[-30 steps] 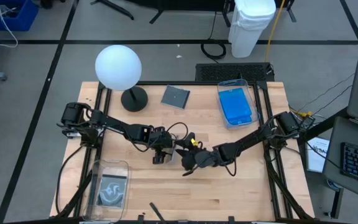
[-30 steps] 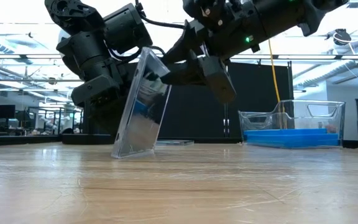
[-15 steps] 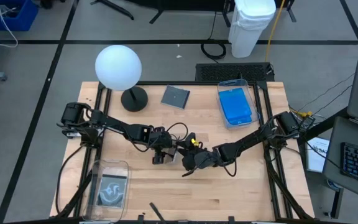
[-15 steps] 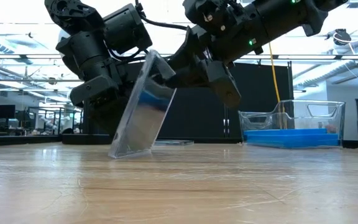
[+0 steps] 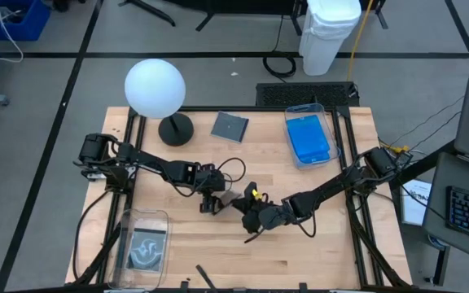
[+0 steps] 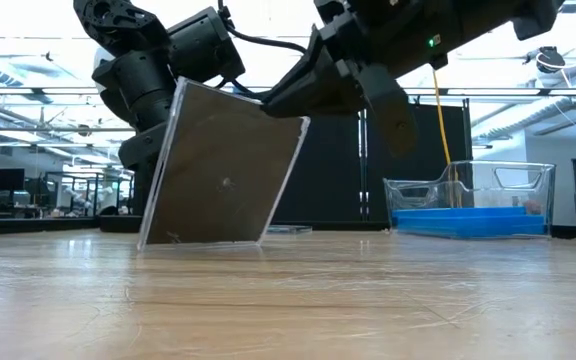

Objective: Pick & place jewel cases by type
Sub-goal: Put the bottom black CD case into the bottom transparent bin

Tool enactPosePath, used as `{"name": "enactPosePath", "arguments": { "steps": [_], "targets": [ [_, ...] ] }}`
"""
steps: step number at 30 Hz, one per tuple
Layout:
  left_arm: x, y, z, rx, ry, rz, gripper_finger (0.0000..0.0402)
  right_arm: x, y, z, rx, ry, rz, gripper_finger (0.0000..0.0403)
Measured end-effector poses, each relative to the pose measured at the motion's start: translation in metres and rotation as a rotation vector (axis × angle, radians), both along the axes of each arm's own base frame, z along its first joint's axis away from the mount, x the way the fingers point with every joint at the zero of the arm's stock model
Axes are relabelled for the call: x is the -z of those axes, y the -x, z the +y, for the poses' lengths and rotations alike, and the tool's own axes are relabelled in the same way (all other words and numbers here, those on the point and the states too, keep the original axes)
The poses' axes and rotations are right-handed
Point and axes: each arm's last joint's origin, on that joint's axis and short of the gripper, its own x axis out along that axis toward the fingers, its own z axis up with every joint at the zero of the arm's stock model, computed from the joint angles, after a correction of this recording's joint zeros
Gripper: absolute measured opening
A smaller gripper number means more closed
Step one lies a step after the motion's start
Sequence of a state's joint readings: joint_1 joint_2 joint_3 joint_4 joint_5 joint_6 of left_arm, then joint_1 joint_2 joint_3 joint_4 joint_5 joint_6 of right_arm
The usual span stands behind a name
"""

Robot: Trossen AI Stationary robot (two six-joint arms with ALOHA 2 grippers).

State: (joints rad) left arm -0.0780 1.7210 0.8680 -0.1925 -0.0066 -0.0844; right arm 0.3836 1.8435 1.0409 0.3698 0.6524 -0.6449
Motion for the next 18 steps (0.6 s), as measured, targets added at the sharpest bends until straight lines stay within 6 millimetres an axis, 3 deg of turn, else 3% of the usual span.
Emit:
{"name": "enactPosePath", "arguments": {
  "steps": [10,18],
  "targets": [
    [-0.003,0.0,0.0,-0.004,0.003,-0.01,0.0237,-0.004,0.005,0.006,0.008,-0.019,-0.009,0.0019],
    [-0.04,0.004,-0.001,0.005,0.023,-0.158,0.0237,-0.013,0.01,0.009,0.025,-0.069,-0.038,0.0016]
  ]
}}
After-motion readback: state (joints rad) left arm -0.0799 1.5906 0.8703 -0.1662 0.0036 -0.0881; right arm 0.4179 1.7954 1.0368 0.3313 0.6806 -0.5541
